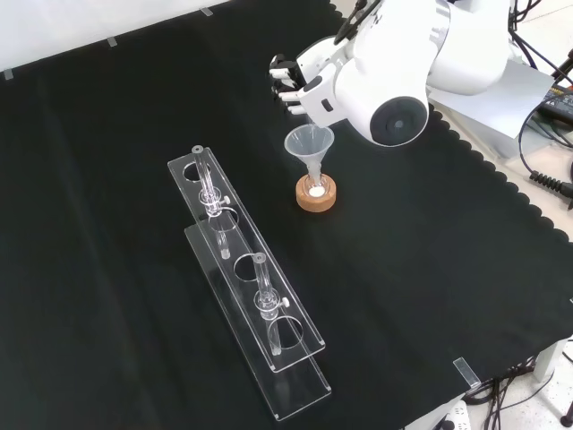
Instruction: Pour all the NaCl from the weighing funnel into the round-bottom flask.
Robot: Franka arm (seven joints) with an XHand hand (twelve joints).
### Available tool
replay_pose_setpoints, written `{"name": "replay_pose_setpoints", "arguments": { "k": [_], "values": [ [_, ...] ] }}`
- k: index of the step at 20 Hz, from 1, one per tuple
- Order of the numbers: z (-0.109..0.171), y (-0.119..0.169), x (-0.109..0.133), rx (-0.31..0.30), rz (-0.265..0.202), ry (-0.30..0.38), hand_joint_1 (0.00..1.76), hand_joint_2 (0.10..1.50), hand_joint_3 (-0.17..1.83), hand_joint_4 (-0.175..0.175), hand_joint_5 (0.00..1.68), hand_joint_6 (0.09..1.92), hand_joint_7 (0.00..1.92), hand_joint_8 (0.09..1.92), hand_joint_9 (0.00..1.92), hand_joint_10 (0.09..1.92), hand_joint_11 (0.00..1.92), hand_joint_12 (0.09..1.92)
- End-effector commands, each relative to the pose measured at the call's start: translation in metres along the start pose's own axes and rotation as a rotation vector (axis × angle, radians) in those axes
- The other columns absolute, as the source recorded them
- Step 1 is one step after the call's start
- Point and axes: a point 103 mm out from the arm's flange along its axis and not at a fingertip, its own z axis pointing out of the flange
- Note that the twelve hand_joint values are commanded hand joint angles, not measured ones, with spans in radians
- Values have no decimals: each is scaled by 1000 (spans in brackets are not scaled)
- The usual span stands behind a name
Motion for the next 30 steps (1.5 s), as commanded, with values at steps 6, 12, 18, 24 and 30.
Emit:
{"name": "replay_pose_setpoints", "arguments": {
  "k": [6, 12, 18, 24, 30],
  "values": [
    [-1, 0, 2, 9, -7, 16, 1117, 643, 714, 175, 1237, 763, 918, 545, 1291, 117, 1025, 930],
    [8, 0, -1, -1, -11, 86, 1117, 643, 714, 175, 1238, 763, 919, 546, 1291, 115, 1026, 929],
    [17, 2, -5, -1, -22, 163, 1117, 644, 713, 175, 1237, 762, 920, 547, 1293, 114, 1028, 928],
    [25, 6, -13, 0, -26, 226, 1116, 644, 712, 175, 1237, 763, 920, 547, 1296, 113, 1030, 926],
    [37, 15, -21, -18, -36, 305, 1116, 646, 711, 175, 1235, 765, 920, 547, 1298, 112, 1034, 925]
  ]
}}
